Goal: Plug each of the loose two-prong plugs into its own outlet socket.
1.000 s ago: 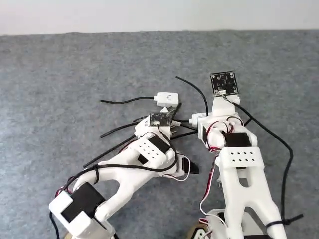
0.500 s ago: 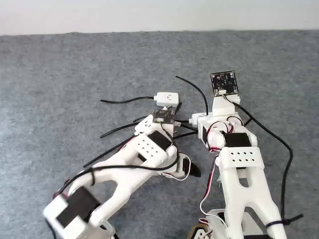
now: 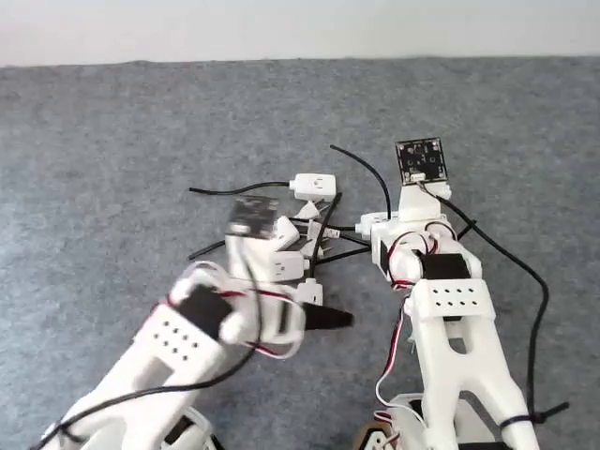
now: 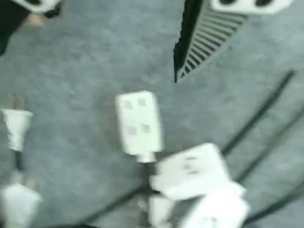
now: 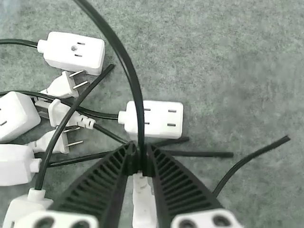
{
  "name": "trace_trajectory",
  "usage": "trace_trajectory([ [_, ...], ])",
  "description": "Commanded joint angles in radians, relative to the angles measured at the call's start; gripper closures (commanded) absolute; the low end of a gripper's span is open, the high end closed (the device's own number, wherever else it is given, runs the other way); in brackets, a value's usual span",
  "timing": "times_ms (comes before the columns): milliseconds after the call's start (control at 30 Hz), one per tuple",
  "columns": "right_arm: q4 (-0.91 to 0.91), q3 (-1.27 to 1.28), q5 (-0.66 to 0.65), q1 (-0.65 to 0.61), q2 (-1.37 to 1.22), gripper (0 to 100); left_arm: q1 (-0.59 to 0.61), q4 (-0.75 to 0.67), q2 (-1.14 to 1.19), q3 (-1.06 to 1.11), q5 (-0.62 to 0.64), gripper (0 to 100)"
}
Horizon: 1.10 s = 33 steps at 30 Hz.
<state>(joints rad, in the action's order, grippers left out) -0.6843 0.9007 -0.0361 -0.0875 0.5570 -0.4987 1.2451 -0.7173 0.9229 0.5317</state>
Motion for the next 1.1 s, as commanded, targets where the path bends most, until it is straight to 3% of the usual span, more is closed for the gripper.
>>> trace_trajectory([
  [0,-0.056,-0.028,0.025,0.004,0.012,99.0,0.157,0.002,-0.078,0.035,-0.084,52],
  [100,-0.130,-0.035,0.021,0.001,0.012,99.0,0.256,0.000,-0.109,0.097,-0.130,52],
  [300,-0.268,-0.031,-0.041,-0.004,0.008,99.0,0.379,-0.141,-0.172,0.285,-0.137,52],
  [533,-0.252,0.000,-0.044,0.005,0.005,99.0,0.456,-0.146,-0.204,0.357,-0.146,53],
  [633,-0.262,0.002,-0.091,0.007,0.002,98.7,0.456,-0.153,-0.204,0.381,-0.210,62],
  [833,-0.272,0.000,-0.121,0.061,0.001,95.2,0.456,-0.272,-0.204,0.421,-0.393,98],
  [967,-0.260,0.003,-0.118,0.085,0.001,85.5,0.456,-0.316,-0.210,0.446,-0.420,97],
  [1067,-0.254,0.003,-0.118,0.085,0.001,84.4,0.483,-0.368,-0.212,0.469,-0.425,98],
])
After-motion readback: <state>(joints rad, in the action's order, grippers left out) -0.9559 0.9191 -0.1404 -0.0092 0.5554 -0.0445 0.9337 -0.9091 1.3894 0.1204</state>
